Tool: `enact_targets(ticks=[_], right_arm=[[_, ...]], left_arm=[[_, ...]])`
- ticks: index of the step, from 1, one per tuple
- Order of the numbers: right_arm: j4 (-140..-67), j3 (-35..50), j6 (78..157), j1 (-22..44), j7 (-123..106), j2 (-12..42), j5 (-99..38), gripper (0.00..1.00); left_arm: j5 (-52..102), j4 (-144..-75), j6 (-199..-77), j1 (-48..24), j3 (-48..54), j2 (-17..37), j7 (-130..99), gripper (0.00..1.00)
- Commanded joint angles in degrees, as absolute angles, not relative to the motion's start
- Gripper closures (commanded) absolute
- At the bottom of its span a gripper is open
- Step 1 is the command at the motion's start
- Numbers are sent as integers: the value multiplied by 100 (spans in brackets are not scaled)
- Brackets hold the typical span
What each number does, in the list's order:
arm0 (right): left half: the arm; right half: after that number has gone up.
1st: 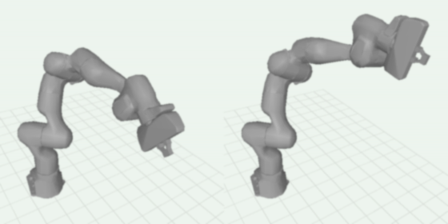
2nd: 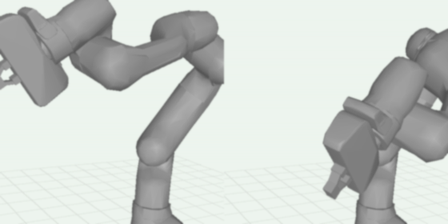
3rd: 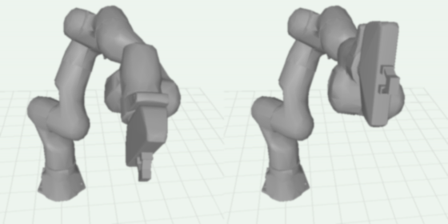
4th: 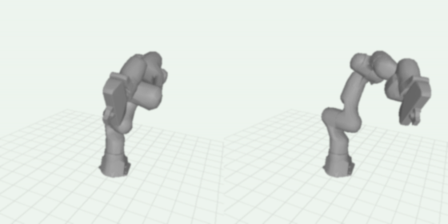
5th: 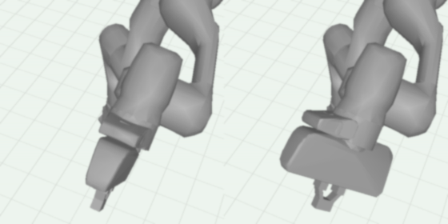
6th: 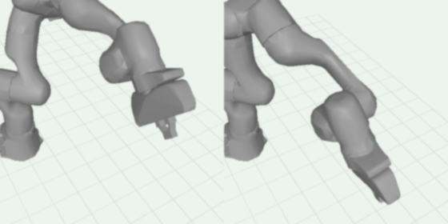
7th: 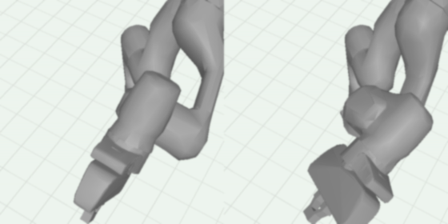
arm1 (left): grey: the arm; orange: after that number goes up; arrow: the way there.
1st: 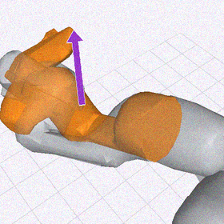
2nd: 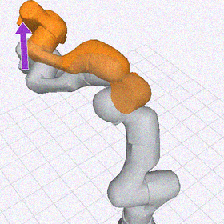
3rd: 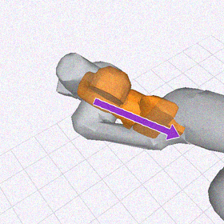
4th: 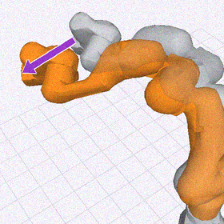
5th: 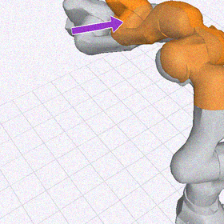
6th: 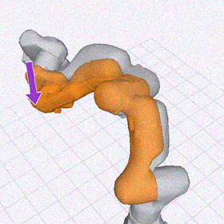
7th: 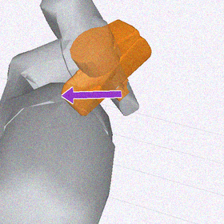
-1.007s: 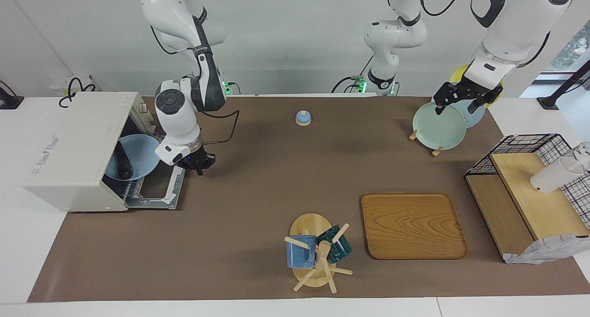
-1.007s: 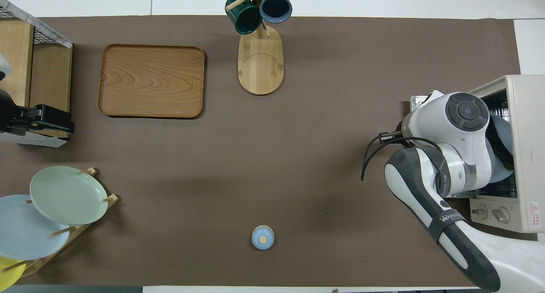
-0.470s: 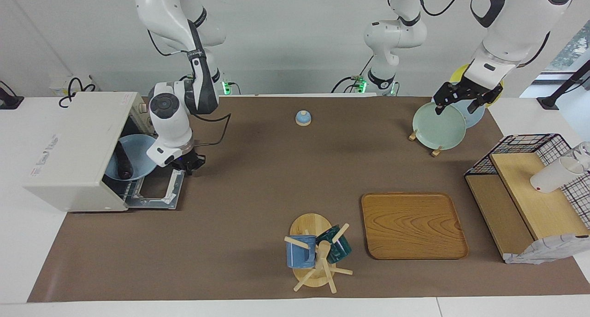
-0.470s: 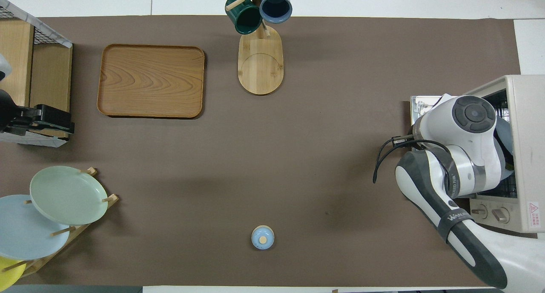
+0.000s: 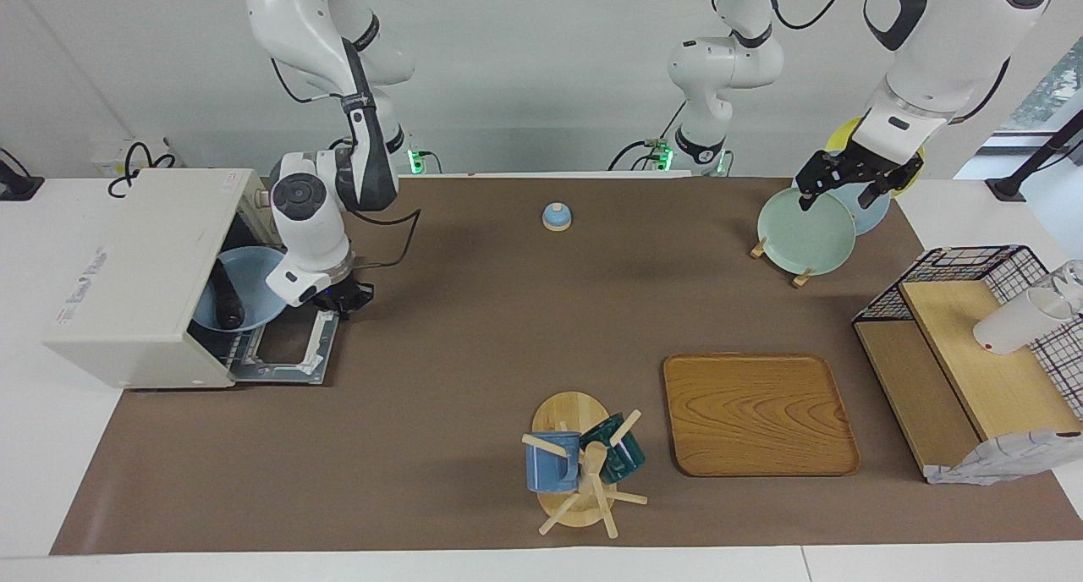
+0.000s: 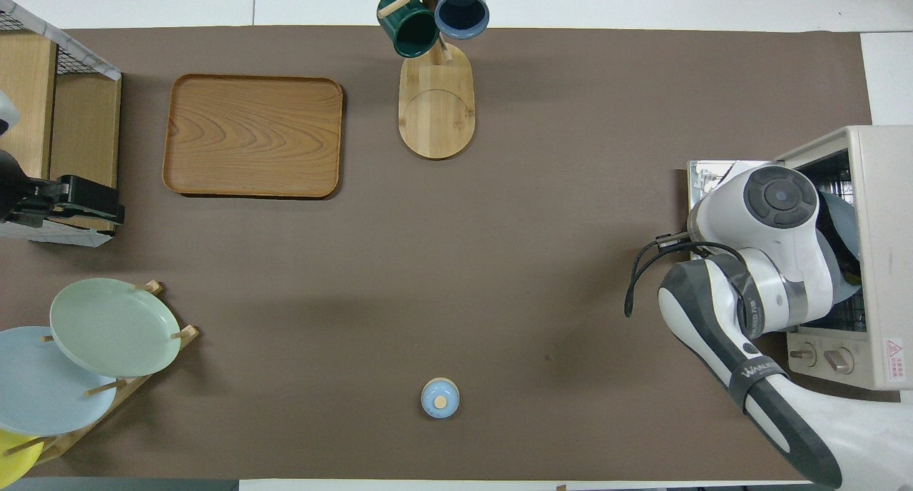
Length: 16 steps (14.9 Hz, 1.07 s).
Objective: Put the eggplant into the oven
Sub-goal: 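Release the plate and draw the right gripper back out of the oven, then push the oven door shut with the right gripper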
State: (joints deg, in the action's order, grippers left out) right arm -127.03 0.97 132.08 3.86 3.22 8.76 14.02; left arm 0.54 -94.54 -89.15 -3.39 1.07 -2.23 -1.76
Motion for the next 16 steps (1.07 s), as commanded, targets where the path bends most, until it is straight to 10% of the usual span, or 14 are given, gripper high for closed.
enact_targets(ticks=[1, 16], right_arm=[[-12438, 70, 12940, 316, 88, 809, 1916, 100], [-11364, 9, 11471, -632, -1827, 335, 1828, 100]], left_arm=[[88, -9483, -8877, -299, 123, -281, -114, 0], [88, -9475, -8877, -299, 123, -281, -114, 0]])
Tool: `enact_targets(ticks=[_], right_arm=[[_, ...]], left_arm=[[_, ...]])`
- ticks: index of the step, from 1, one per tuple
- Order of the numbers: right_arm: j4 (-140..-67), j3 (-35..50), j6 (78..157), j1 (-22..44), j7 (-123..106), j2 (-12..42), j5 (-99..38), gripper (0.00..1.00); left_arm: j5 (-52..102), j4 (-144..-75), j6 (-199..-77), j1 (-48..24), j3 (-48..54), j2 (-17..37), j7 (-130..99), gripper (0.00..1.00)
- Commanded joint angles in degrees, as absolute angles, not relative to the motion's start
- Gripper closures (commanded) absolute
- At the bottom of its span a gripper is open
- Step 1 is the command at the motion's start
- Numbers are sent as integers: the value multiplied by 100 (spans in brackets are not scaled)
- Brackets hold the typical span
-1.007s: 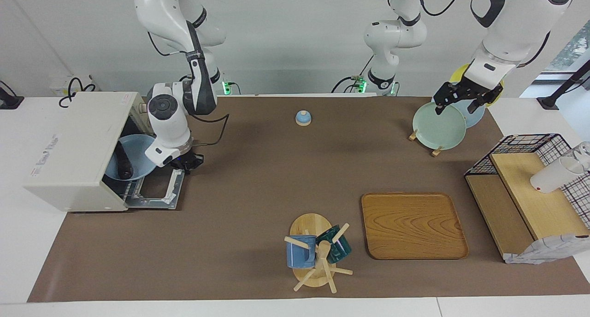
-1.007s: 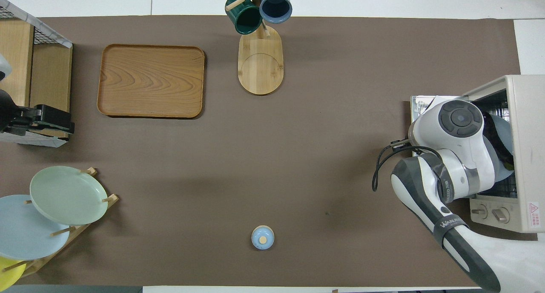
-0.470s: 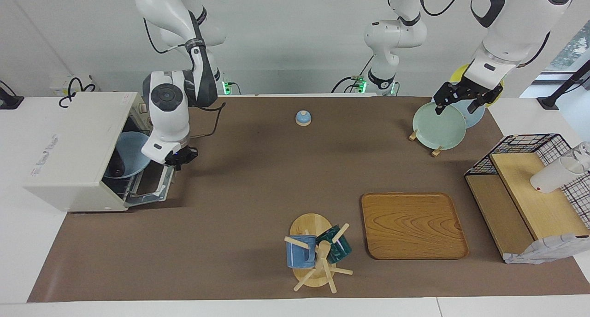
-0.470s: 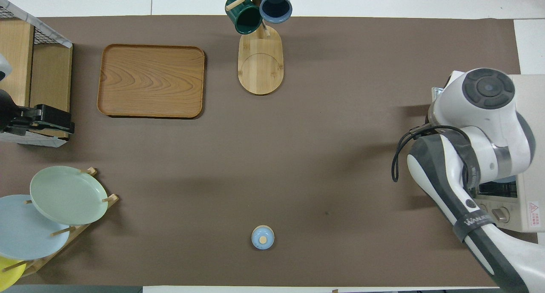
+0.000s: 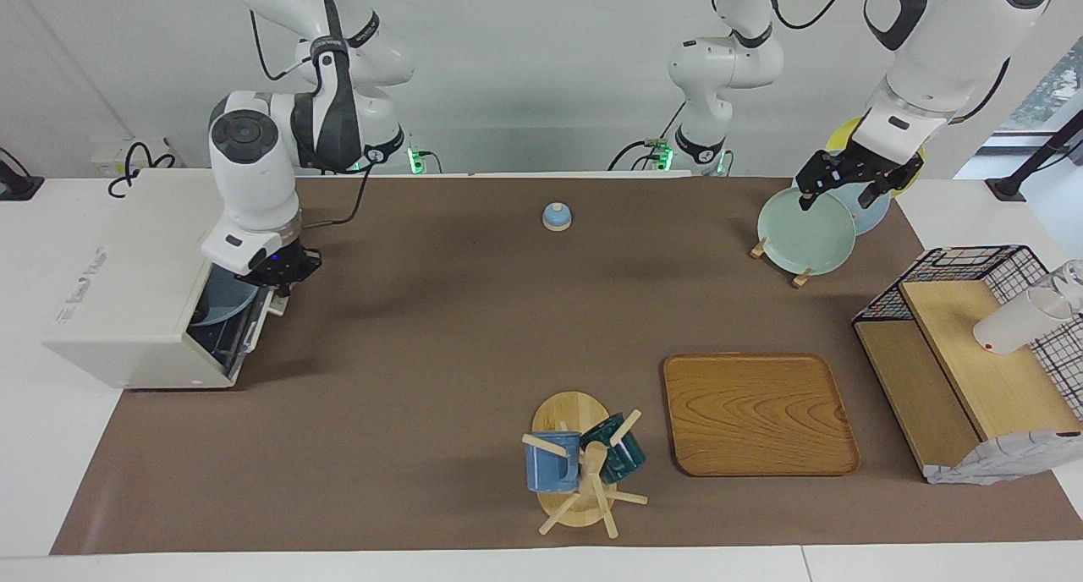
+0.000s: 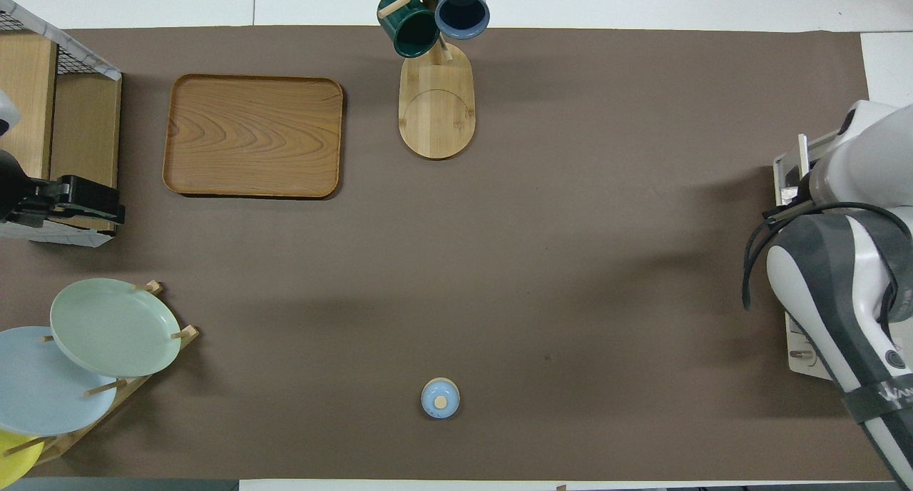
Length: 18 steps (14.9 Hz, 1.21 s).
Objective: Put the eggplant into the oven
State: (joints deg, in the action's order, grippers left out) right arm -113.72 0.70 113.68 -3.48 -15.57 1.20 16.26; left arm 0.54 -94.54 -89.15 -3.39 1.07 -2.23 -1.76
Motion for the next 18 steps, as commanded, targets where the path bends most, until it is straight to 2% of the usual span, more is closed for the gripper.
enact_targets(ticks=[1, 4, 8, 12, 13, 14, 15, 18], right_arm=[[-11303, 0, 11374, -633, -1837, 299, 1750, 100], [-10778, -9, 10831, -650, -1837, 334, 1293, 100], [-9872, 0, 9925, -642, -1802, 334, 757, 91], [-9484, 44, 9160, -580, -1714, 299, 660, 83], [-9483, 44, 9080, -597, -1714, 290, 563, 77], [-9518, 35, 9079, -624, -1714, 273, 449, 50], [-9519, 26, 9070, -615, -1705, 255, 413, 0], [-9466, 53, 9088, -580, -1592, 220, 413, 0]], left_arm=[[88, -9475, -8886, -299, 123, -281, -114, 0], [88, -9475, -8877, -299, 123, -281, -114, 0], [88, -9475, -8877, -299, 123, -281, -114, 0], [88, -9475, -8877, -299, 123, -281, -114, 0], [88, -9483, -8877, -299, 123, -281, -114, 0], [88, -9475, -8877, -299, 123, -281, -114, 0], [88, -9475, -8877, -299, 123, -281, -114, 0], [88, -9475, -8877, -299, 114, -281, -114, 0]])
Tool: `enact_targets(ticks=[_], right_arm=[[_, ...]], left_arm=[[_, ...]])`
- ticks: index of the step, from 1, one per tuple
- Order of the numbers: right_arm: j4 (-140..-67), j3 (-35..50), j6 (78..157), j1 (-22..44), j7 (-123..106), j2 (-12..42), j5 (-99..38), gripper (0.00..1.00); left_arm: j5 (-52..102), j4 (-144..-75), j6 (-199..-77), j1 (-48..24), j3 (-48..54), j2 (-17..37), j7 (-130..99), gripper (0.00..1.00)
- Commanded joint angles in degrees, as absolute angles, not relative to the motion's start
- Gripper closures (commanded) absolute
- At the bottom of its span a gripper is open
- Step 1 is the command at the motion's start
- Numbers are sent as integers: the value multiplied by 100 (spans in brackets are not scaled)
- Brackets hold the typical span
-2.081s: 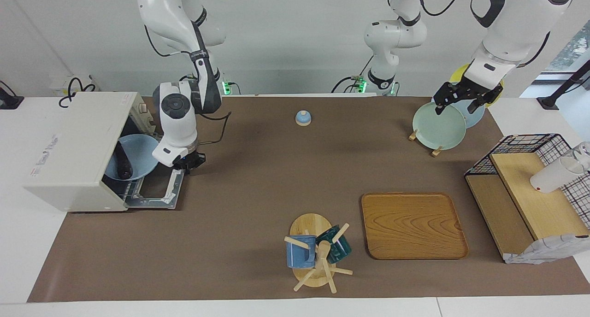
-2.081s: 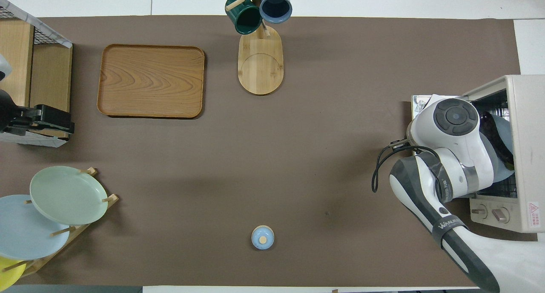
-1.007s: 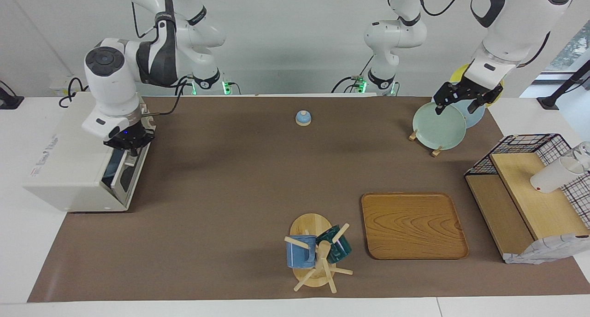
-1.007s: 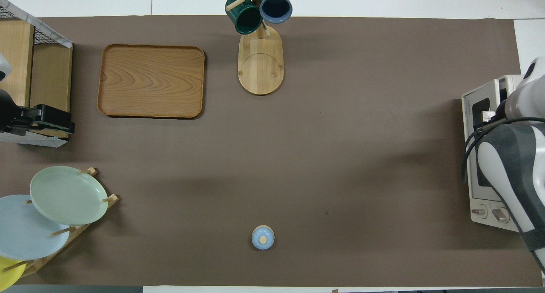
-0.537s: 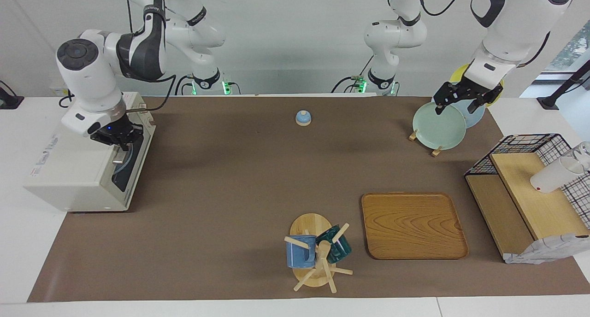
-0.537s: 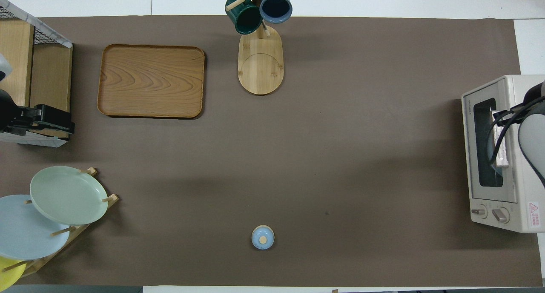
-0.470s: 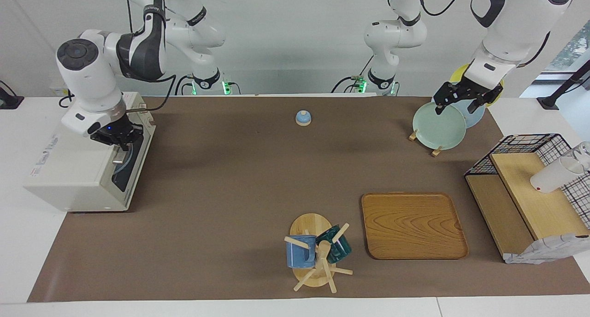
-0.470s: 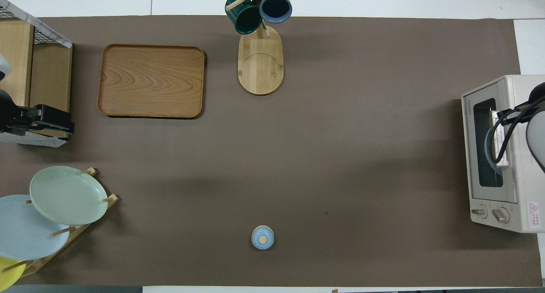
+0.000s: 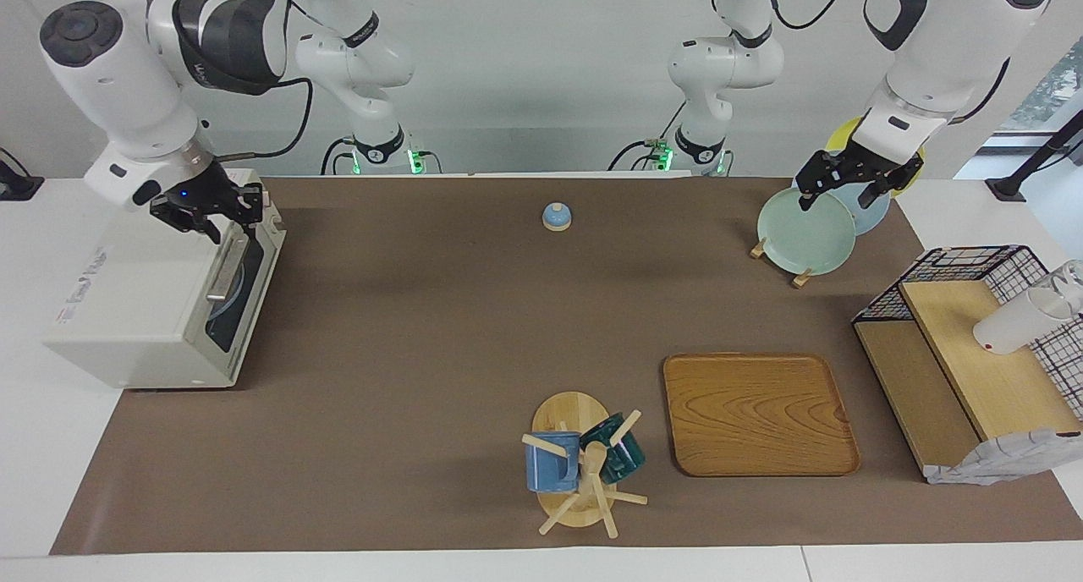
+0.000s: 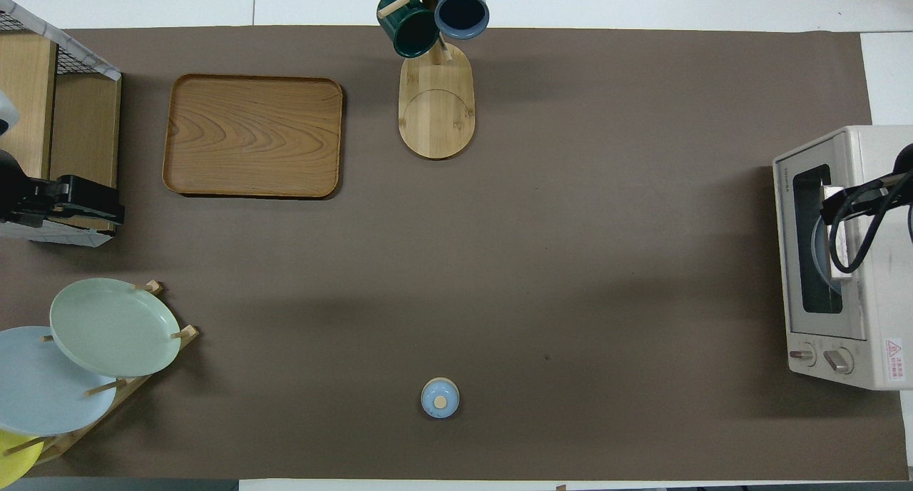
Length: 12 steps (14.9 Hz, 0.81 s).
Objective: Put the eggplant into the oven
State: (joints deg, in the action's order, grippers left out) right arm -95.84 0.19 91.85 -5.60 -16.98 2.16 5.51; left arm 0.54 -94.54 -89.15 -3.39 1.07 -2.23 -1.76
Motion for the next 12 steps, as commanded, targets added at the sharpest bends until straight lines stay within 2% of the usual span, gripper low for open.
enact_targets(ticks=[1, 5, 9, 12], right_arm=[[-9448, 61, 9079, -571, -1347, 159, 413, 0], [-9448, 114, 8921, -475, -1160, 27, 422, 0], [-9439, -184, 8921, -10, -1125, 35, 475, 0], [-9439, -264, 8930, -53, -1081, 62, 396, 0]], left_arm=[[88, -9483, -8877, -299, 123, -281, -114, 0], [88, -9483, -8877, -299, 123, -281, -114, 0], [88, -9475, -8877, -299, 123, -281, -114, 0], [88, -9483, -8877, -290, 123, -281, -114, 0]])
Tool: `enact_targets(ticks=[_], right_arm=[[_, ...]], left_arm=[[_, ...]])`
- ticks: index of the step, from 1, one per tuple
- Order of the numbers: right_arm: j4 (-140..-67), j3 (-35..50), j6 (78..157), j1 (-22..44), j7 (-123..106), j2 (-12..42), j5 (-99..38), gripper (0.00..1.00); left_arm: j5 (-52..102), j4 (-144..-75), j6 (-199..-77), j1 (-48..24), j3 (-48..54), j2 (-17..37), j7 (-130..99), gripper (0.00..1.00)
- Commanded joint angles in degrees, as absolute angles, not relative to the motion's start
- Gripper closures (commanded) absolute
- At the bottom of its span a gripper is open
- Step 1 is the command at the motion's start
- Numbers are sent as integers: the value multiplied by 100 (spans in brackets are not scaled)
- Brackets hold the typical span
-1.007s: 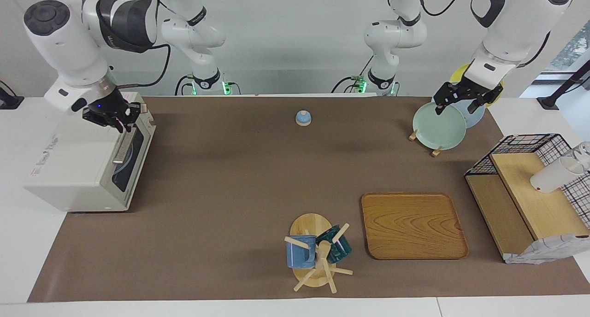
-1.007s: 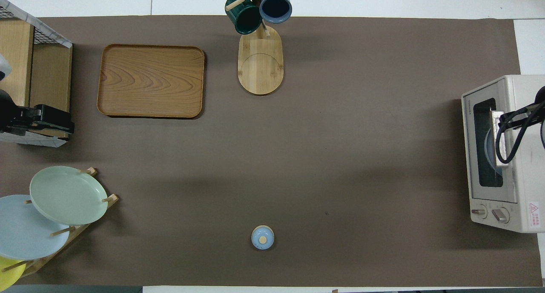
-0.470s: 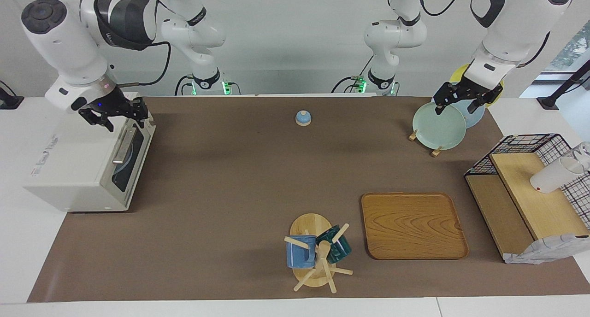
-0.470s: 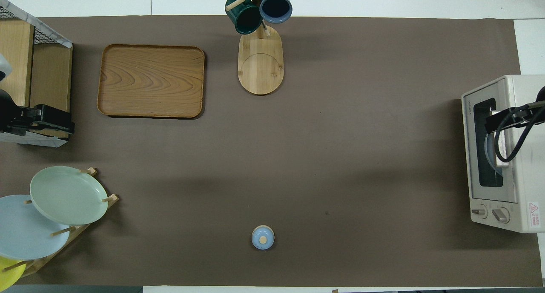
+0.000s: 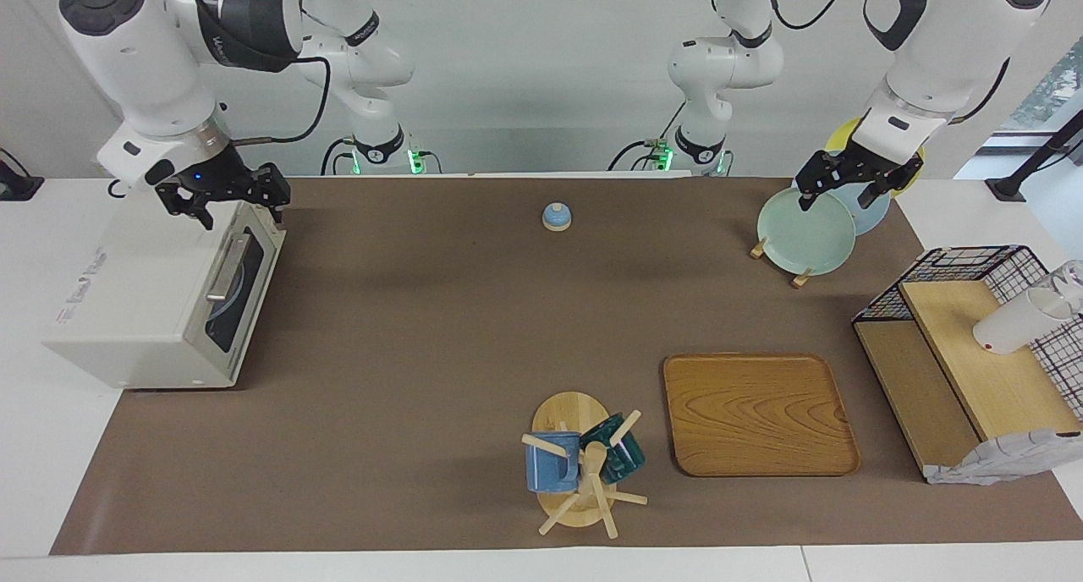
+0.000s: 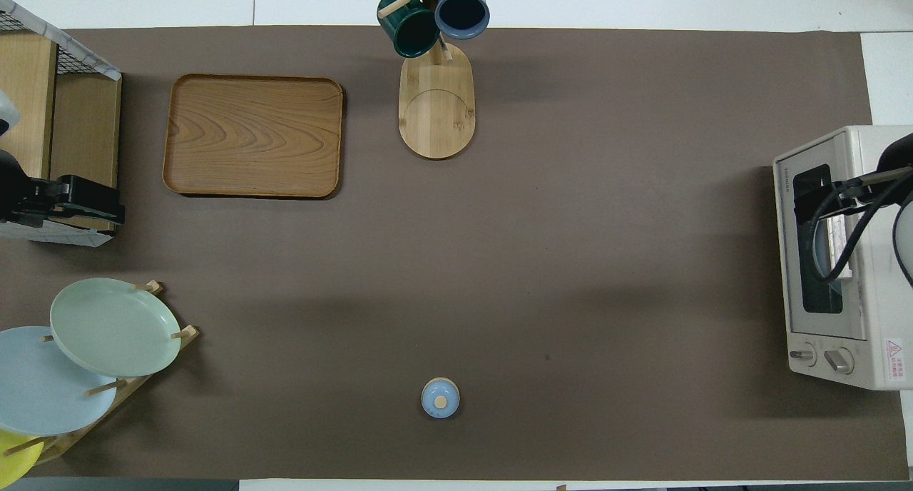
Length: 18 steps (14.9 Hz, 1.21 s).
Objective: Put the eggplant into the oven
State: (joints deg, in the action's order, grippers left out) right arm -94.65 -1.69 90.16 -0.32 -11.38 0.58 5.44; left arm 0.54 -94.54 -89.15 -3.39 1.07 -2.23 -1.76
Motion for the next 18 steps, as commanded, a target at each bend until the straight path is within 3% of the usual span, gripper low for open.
enact_targets(ticks=[1, 18], right_arm=[[-9439, -255, 8921, -44, -1081, 70, 396, 0], [-9053, -272, 8640, -53, -536, 70, 0, 0]], left_arm=[[88, -9475, -8877, -299, 114, -281, -114, 0], [88, -9483, -8877, -299, 123, -281, -114, 0]])
